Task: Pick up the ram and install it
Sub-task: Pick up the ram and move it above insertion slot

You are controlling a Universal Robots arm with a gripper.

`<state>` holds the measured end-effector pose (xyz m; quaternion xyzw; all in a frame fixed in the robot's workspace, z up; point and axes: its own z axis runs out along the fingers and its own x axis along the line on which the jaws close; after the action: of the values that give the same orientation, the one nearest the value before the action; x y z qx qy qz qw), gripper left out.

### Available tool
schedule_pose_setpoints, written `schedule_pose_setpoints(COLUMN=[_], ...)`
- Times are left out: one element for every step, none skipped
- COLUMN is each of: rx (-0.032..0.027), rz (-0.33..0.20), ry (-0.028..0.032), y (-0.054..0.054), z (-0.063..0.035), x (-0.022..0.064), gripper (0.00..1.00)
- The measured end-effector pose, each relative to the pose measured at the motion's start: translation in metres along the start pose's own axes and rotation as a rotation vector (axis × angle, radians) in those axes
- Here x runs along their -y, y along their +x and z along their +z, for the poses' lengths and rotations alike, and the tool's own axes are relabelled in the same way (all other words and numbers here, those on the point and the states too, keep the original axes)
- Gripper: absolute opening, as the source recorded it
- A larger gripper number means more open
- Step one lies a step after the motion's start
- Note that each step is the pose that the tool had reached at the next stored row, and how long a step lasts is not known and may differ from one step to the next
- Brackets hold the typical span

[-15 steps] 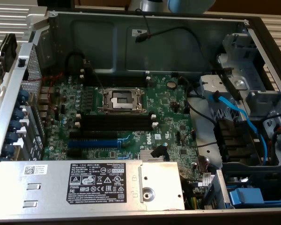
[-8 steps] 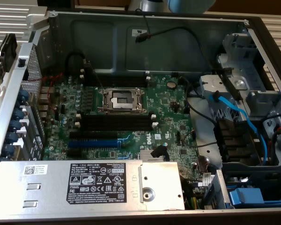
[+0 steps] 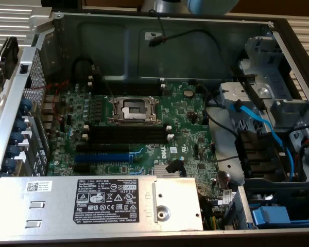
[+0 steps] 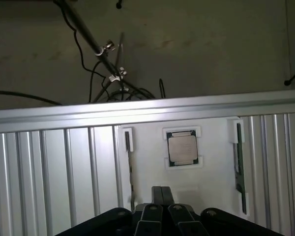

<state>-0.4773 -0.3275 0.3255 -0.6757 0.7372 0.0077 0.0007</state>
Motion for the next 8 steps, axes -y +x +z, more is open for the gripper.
schedule_pose_setpoints(rx=[-0.0001, 0.0000, -0.0002, -0.0002, -0.0001, -0.0001, 0.0000, 0.0000], rz=[0.000, 0.000, 0.000, 0.000, 0.000, 0.000, 0.000, 0.000], ry=[0.0001, 0.0001, -0.0002, -0.0001, 0.0000, 0.0000, 0.0002, 0.0001], y=[0.002, 0.003, 0.004, 0.005, 0.005, 0.005, 0.005, 0.005], z=[0.0017, 0.0035, 0.0052, 0.0071, 0.0089, 0.0107, 0.0126, 0.0143], x=[0.0011, 0.0026, 0.0047, 0.0070, 0.0094, 0.0112, 0.0121, 0.0127], gripper=[0.10, 0.10, 0.10, 0.10, 0.10, 0.10, 0.10, 0.10])
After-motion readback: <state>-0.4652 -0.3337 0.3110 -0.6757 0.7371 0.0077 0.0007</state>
